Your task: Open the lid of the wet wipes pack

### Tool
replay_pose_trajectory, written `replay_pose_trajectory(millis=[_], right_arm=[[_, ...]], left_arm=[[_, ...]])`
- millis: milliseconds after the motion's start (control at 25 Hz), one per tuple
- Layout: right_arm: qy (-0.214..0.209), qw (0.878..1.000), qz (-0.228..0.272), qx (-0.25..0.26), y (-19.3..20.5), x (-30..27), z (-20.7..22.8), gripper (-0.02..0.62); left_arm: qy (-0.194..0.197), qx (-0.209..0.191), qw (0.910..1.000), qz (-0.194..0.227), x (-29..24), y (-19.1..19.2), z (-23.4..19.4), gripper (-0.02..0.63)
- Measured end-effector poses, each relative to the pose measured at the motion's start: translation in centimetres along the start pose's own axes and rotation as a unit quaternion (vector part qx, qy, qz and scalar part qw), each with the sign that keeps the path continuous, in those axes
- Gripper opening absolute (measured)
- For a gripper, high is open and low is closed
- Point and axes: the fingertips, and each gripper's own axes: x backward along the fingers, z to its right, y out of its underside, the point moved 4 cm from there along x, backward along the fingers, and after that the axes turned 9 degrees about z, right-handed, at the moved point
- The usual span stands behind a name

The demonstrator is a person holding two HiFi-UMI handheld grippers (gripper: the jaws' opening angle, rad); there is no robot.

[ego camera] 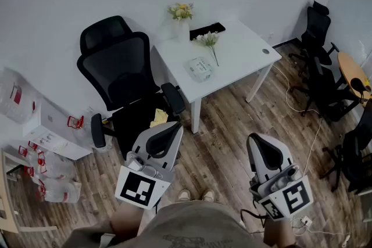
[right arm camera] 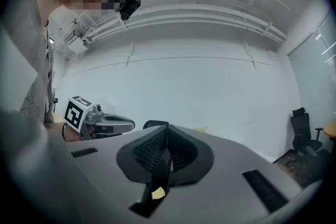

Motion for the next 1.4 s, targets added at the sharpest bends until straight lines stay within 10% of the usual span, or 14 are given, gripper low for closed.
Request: replay_pose_trajectory(millis=[960, 1080, 1400], right_arm=[[-0.017, 0.998, 0.031, -0.06, 1.6, 2.4, 8.8, 0.034], [-0.012, 0.997, 0.036, -0.065, 1.7, 2.4, 10.1, 0.181], [-0.013, 0.997, 0.024, -0.074, 4.0, 1.1, 12.8, 0.183]], left_arm=[[-0.022, -0.003, 0.9993, -0.03, -6.5, 1.3, 4.6, 0.017], [-0.03, -0.004, 0.9991, -0.031, -7.2, 1.3, 4.9, 0.017], [-0.032, -0.006, 0.9987, -0.038, -9.6, 3.3, 3.8, 0.017]])
